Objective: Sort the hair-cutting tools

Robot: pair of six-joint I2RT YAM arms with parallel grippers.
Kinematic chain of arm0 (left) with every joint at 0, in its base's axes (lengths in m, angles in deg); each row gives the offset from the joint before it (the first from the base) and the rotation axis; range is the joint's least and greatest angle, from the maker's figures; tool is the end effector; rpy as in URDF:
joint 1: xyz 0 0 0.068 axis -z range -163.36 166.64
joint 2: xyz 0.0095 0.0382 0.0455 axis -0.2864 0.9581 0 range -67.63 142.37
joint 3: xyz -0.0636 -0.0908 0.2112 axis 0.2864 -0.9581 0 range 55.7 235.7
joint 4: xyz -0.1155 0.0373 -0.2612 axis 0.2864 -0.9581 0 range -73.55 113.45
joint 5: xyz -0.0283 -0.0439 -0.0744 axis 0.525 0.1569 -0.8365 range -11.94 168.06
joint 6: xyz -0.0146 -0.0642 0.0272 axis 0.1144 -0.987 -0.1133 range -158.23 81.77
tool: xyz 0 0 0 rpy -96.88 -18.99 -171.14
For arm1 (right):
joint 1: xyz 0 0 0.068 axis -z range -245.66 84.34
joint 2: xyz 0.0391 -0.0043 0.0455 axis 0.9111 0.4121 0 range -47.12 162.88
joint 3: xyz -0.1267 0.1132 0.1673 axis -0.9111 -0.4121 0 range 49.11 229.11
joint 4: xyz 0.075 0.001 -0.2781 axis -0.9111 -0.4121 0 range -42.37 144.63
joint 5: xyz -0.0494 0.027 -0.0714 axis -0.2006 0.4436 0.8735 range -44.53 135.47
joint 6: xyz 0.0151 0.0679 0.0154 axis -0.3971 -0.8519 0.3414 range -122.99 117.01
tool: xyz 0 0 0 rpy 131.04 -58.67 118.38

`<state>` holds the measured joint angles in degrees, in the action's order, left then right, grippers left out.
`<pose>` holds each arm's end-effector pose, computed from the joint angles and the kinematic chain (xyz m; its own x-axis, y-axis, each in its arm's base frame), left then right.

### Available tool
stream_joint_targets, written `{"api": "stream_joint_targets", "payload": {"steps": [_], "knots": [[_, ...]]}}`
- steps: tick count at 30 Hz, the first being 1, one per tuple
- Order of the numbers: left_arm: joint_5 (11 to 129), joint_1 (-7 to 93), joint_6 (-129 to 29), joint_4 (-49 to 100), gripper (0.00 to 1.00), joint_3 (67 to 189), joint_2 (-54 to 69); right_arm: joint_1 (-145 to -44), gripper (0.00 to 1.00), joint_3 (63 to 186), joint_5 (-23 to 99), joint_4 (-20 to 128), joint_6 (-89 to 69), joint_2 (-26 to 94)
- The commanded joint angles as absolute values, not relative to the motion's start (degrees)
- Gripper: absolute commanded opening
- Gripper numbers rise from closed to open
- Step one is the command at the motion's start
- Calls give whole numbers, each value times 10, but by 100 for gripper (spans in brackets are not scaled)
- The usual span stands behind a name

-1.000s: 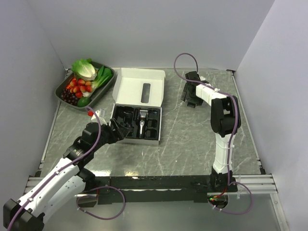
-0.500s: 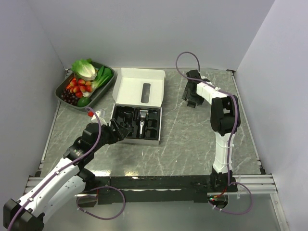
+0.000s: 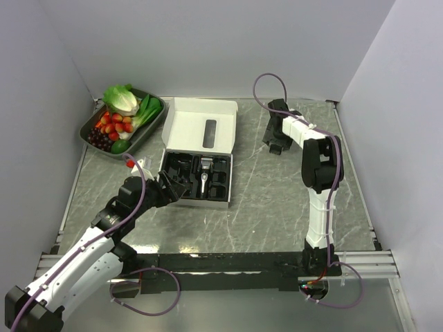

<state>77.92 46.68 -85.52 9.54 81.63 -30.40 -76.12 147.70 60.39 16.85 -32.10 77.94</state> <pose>0.2058 -0.1191 0.2005 -0.6193 -0.4907 -0.6129 0.0700 0.7430 -0.6656 0.4740 0.0720 0.1146 -0.8058 0.3293 -0.4922 0.3738 0.9275 0.0086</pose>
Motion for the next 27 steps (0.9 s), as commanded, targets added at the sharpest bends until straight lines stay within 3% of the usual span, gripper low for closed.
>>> {"api": "stream_joint_targets", "payload": {"steps": [1,18,27], "knots": [[772,469,-854,125,81,817,-310,-756,78,1493,607,155,-328,780],[768,469,-860,131,81,822,-302,-755,82,1543,604,101,-337,808],[765,469,-867,137,81,815,-306,-755,76,1555,599,76,-336,816]]}}
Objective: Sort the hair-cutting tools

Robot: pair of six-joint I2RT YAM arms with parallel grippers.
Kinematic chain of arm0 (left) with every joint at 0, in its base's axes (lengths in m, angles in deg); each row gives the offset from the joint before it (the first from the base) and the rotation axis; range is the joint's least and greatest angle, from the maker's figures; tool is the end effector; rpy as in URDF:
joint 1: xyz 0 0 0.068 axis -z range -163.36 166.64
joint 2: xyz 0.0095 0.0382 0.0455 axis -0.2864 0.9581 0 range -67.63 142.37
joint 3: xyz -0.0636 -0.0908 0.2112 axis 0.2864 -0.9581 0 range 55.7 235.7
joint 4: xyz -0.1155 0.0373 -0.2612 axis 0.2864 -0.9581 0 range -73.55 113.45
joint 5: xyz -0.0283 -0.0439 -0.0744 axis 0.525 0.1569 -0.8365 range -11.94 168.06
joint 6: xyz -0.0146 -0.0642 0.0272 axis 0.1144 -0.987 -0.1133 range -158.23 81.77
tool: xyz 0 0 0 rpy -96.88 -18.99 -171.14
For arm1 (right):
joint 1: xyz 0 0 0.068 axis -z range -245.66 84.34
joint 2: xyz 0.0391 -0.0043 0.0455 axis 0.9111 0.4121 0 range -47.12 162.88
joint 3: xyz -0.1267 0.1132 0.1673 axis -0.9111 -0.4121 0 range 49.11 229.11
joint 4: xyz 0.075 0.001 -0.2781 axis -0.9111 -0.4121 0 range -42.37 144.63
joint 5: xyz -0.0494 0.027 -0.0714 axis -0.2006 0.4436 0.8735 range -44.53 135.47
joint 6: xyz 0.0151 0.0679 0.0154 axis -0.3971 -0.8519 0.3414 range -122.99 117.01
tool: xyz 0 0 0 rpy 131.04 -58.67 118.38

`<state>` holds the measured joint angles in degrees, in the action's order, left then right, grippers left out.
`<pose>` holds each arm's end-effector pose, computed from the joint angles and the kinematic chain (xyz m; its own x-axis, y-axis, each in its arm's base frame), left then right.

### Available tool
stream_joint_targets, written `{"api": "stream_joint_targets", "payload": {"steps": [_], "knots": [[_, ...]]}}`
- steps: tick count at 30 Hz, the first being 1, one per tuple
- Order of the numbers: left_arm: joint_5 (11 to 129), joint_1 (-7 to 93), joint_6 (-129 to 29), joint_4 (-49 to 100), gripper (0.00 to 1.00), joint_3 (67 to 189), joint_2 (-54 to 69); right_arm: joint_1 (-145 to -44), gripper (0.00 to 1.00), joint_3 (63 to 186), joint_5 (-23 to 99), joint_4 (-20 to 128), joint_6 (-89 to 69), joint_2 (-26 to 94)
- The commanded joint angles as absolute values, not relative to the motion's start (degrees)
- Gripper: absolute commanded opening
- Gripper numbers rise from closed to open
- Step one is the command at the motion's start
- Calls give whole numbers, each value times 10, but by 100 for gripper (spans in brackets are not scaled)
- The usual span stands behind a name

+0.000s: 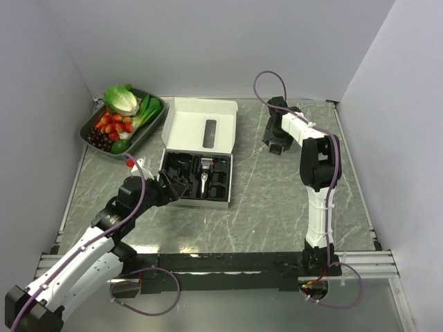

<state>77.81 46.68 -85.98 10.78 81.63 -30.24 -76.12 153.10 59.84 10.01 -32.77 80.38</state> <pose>0.2070 -0.1199 0.2025 -0.6110 -0.5018 -0.6123 0.0770 0.7321 -0.6768 0.4768 0.0731 0.1193 -0.8344 0.3352 -0.4375 0.3796 0.9250 -0.0151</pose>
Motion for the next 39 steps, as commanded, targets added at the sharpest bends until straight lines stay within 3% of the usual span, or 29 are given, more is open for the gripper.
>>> {"api": "stream_joint_targets", "payload": {"steps": [1,6,17,20,25,33,39], "knots": [[766,469,-868,138,81,815,-306,-755,74,1552,598,77,-335,816],[762,468,-872,137,80,814,-305,-754,65,1560,597,68,-333,823],[768,469,-874,132,80,815,-310,-754,58,1564,596,57,-338,827],[768,469,-874,131,80,816,-310,-753,43,1556,587,72,-332,823],[771,469,-874,126,80,815,-313,-753,36,1548,580,80,-328,819],[771,468,-873,122,80,817,-313,-754,13,1531,580,94,-308,809],[769,469,-872,123,80,820,-311,-763,6,1515,604,105,-292,783]]}}
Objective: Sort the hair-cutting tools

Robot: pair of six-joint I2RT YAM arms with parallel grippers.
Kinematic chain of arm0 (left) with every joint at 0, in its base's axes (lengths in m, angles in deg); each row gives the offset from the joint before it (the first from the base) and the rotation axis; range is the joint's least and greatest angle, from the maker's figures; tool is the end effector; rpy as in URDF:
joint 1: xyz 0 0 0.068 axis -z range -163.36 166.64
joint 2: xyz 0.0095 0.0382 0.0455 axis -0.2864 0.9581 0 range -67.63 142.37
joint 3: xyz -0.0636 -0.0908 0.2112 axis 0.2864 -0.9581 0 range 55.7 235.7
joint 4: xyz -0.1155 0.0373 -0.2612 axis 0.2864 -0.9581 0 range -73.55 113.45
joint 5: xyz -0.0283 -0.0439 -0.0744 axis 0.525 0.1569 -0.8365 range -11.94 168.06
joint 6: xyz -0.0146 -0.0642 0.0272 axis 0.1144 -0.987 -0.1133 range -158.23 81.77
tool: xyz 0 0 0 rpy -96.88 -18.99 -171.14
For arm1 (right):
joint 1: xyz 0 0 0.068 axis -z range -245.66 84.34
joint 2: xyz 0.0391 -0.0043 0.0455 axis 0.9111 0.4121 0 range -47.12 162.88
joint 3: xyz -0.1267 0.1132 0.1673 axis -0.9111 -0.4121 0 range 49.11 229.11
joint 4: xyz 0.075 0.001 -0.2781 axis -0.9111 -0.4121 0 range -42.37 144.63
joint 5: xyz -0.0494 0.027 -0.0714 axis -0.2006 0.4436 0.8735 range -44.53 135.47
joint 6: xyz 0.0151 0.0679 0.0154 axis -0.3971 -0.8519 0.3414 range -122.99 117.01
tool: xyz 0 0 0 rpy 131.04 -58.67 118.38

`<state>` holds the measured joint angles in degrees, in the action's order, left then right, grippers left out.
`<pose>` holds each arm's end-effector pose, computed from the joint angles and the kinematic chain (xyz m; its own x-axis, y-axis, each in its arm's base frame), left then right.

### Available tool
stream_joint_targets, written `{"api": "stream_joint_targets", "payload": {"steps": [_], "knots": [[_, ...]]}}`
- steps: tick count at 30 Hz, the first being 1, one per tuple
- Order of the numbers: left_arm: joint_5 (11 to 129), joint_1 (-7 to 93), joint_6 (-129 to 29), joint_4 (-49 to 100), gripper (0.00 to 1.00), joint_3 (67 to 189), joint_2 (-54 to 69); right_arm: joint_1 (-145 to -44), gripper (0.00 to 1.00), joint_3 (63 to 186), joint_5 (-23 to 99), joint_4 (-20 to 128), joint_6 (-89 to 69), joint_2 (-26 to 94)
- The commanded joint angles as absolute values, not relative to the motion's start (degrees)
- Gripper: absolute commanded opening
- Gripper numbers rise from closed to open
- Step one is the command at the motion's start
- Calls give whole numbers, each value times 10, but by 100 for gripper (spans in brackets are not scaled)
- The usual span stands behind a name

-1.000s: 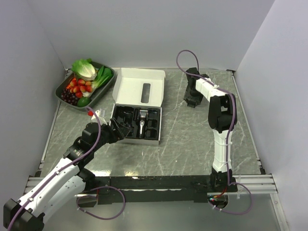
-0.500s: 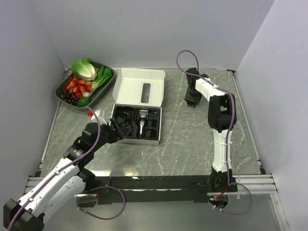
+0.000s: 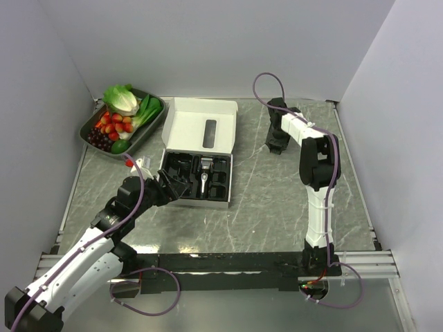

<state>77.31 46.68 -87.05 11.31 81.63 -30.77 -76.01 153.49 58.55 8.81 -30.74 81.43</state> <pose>0.2064 -0.1202 0.2057 -0.6079 -0.5178 -0.6019 0.0812 0.7136 -0.6959 0.4755 0.0732 0.1117 -0.8641 0.3032 -0.4017 0.3430 0.9389 -0.0290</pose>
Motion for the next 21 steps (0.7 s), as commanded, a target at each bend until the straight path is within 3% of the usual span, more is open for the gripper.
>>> {"api": "stream_joint_targets", "payload": {"steps": [1,21], "knots": [[770,469,-872,121,80,821,-310,-765,5,1509,609,108,-287,770],[775,469,-867,85,80,833,-332,-938,2,1352,717,204,-59,572]]}}
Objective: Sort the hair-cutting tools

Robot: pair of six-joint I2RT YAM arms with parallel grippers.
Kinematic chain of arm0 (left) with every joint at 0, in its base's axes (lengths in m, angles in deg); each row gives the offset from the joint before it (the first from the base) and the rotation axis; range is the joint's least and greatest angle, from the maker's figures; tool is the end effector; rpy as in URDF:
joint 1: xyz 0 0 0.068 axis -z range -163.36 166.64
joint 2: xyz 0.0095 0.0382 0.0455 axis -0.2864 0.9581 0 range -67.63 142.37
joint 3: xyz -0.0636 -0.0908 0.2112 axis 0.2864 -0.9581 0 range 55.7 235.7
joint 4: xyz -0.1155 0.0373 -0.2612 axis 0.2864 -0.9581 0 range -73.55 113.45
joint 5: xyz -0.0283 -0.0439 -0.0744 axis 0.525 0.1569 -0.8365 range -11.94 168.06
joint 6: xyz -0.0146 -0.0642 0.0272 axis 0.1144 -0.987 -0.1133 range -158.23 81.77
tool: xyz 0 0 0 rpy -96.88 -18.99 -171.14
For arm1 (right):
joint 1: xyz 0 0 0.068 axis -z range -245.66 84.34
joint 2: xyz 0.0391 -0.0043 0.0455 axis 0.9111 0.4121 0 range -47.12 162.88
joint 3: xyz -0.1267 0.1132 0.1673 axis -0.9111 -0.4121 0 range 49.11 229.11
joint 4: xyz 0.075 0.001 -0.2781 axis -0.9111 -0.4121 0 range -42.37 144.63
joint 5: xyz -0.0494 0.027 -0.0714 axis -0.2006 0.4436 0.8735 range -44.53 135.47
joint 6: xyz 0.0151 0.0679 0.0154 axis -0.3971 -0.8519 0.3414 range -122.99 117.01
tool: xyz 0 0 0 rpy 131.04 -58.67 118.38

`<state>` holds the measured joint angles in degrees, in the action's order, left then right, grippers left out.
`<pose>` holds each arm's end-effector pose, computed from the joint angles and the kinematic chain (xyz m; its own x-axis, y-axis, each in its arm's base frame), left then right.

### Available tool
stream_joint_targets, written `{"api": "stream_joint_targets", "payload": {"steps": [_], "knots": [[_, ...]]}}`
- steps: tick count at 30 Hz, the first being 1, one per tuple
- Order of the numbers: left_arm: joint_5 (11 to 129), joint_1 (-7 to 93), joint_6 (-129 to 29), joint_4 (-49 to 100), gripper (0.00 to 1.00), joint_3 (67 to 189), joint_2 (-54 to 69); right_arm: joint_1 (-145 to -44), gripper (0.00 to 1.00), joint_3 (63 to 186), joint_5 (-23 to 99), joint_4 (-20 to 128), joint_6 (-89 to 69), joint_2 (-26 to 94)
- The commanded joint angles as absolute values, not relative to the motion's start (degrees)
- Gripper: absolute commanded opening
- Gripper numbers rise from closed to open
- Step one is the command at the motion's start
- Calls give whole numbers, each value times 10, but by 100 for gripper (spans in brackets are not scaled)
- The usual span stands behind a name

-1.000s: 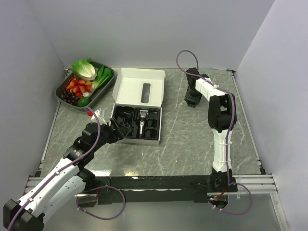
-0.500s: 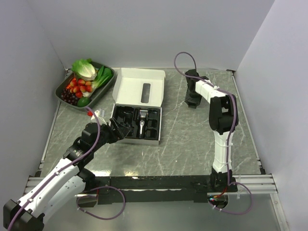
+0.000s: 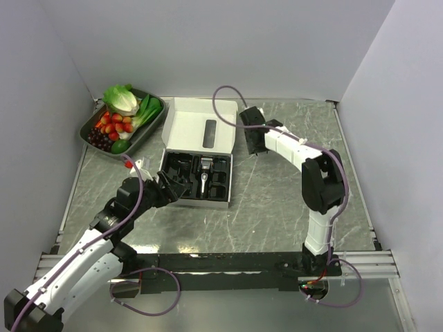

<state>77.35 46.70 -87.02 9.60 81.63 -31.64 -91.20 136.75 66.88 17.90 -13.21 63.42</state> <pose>0.2038 -0.1188 0.2053 -0.6152 -0.5131 -0.5985 0.0726 0.7191 -0.6911 0.4063 0.1703 0.1653 -0.8079 -0.2030 -0.5533 -0.0930 0.9710 -0.2204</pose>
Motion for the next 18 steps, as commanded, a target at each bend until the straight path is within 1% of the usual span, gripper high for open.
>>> {"api": "stream_joint_targets", "payload": {"steps": [1,5,9,15,18], "knots": [[776,469,-867,82,80,835,-334,-956,2,1349,726,201,-52,557],[778,469,-867,73,80,838,-342,-1004,4,1351,740,188,8,528],[780,469,-867,62,80,841,-351,-1046,5,1370,703,164,62,522],[779,469,-873,38,80,845,-370,-1092,6,1424,661,113,130,561],[780,470,-874,23,80,850,-381,-1110,6,1437,643,115,172,572]]}}
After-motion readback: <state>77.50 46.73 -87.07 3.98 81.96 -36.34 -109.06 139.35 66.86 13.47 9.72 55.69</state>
